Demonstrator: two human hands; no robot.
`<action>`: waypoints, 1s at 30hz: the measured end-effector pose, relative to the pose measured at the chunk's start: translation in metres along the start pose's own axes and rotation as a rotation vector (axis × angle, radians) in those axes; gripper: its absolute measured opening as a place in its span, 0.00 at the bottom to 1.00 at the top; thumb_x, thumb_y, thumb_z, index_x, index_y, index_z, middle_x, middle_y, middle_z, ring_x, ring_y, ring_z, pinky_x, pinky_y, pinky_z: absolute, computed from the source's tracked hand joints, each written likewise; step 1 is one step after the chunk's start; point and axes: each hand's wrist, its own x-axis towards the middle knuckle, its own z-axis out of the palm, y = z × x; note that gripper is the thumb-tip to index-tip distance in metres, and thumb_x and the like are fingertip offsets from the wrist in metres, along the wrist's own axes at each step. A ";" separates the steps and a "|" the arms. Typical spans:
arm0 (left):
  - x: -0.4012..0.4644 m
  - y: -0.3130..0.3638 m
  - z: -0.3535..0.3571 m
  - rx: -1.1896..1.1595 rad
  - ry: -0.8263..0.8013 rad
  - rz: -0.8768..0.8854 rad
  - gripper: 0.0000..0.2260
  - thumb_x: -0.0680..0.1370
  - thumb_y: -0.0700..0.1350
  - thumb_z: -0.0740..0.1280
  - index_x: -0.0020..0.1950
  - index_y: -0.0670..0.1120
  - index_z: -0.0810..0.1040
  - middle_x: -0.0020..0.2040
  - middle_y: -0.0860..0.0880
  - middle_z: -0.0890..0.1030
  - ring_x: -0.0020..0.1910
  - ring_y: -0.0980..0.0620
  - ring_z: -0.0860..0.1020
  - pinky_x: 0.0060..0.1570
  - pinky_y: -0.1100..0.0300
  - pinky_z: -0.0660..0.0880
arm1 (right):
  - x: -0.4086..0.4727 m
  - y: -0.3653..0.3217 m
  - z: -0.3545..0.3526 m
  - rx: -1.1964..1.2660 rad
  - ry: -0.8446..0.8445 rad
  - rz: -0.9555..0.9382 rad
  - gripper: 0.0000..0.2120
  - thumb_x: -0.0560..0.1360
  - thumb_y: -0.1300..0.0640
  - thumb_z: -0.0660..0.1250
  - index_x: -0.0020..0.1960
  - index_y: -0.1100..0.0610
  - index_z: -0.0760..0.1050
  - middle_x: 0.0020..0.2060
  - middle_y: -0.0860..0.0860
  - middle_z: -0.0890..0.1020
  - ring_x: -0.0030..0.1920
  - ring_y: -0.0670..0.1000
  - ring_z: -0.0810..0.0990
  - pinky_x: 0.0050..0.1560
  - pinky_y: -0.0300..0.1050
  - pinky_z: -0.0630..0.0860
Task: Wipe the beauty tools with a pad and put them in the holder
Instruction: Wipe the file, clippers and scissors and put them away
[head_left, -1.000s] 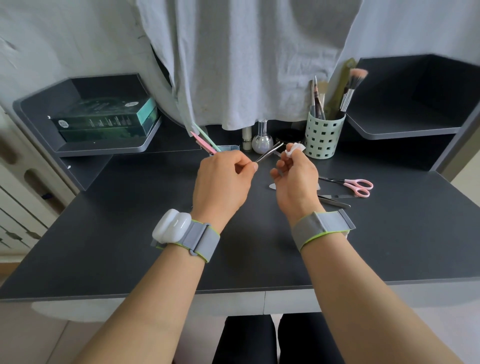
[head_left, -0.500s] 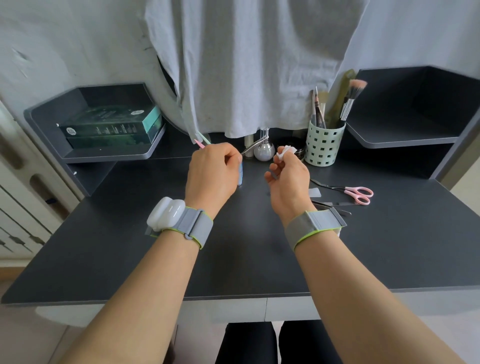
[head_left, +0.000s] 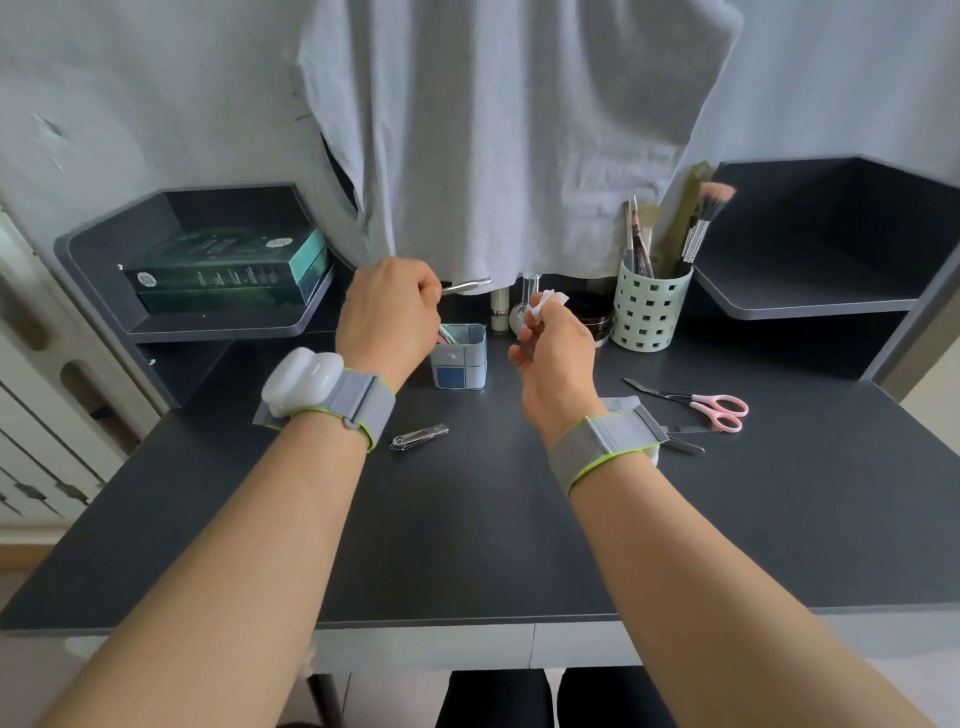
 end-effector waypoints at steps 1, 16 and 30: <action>0.003 0.000 -0.002 0.018 -0.010 -0.001 0.09 0.77 0.39 0.65 0.44 0.47 0.85 0.42 0.45 0.84 0.45 0.40 0.81 0.49 0.48 0.79 | 0.001 0.000 0.001 -0.006 -0.004 0.001 0.12 0.80 0.60 0.57 0.42 0.51 0.75 0.35 0.47 0.71 0.34 0.47 0.69 0.36 0.41 0.69; 0.018 0.000 -0.004 0.236 -0.108 0.090 0.10 0.79 0.36 0.63 0.51 0.45 0.83 0.51 0.44 0.82 0.51 0.41 0.79 0.44 0.54 0.71 | 0.004 -0.003 0.015 -0.073 -0.040 0.001 0.13 0.80 0.61 0.57 0.43 0.52 0.77 0.36 0.48 0.72 0.37 0.48 0.68 0.39 0.42 0.69; 0.024 0.005 0.024 0.345 -0.314 0.124 0.11 0.77 0.37 0.65 0.50 0.49 0.84 0.54 0.45 0.82 0.51 0.41 0.80 0.44 0.54 0.74 | 0.003 -0.009 0.000 -0.172 -0.058 -0.025 0.11 0.80 0.61 0.56 0.42 0.53 0.74 0.36 0.50 0.70 0.37 0.47 0.67 0.38 0.42 0.67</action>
